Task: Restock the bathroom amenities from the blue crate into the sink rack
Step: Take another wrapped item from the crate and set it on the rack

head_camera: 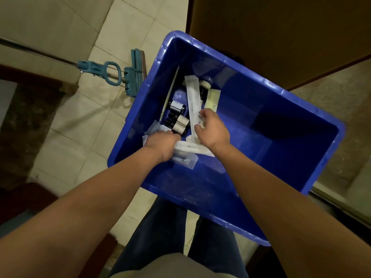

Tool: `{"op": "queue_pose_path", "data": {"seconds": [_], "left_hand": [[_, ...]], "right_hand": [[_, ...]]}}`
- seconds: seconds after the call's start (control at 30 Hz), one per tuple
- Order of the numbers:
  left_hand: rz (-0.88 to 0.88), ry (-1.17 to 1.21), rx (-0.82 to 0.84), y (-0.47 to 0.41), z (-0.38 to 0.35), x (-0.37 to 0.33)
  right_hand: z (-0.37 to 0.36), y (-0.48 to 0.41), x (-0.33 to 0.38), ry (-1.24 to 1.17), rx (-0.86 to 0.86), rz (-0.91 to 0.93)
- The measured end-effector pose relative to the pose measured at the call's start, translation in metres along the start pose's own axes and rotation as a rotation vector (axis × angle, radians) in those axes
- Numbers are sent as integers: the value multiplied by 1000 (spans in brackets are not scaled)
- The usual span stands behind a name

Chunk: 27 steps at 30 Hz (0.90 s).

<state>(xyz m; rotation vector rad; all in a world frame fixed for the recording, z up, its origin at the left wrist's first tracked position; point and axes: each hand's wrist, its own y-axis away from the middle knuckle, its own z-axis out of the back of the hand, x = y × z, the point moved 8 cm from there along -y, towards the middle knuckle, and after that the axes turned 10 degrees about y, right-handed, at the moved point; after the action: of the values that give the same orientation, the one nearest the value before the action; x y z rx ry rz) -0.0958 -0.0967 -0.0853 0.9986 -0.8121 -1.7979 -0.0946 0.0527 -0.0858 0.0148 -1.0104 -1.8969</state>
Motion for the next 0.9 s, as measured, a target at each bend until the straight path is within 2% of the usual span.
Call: {"op": "queue_pose_path", "data": {"seconds": [0.2,0.43,0.53,0.67,0.9], "left_hand": [[10,61,58,-7,-6,3],[-21,56,22,-10,-5,5],[-36,51,15,-9,-4,2],[-57,26,18,-3,-2,-7],[-81,-63,58,16,7,-33]], "right_hand": [[-9,-19,11,151,-23,-8],[-6,-31,14,282,-22,-33],[-2,-31,7,262,38,-97],[1,-21,3,236,135,-94],[42,14,9,100,20,-50]]}}
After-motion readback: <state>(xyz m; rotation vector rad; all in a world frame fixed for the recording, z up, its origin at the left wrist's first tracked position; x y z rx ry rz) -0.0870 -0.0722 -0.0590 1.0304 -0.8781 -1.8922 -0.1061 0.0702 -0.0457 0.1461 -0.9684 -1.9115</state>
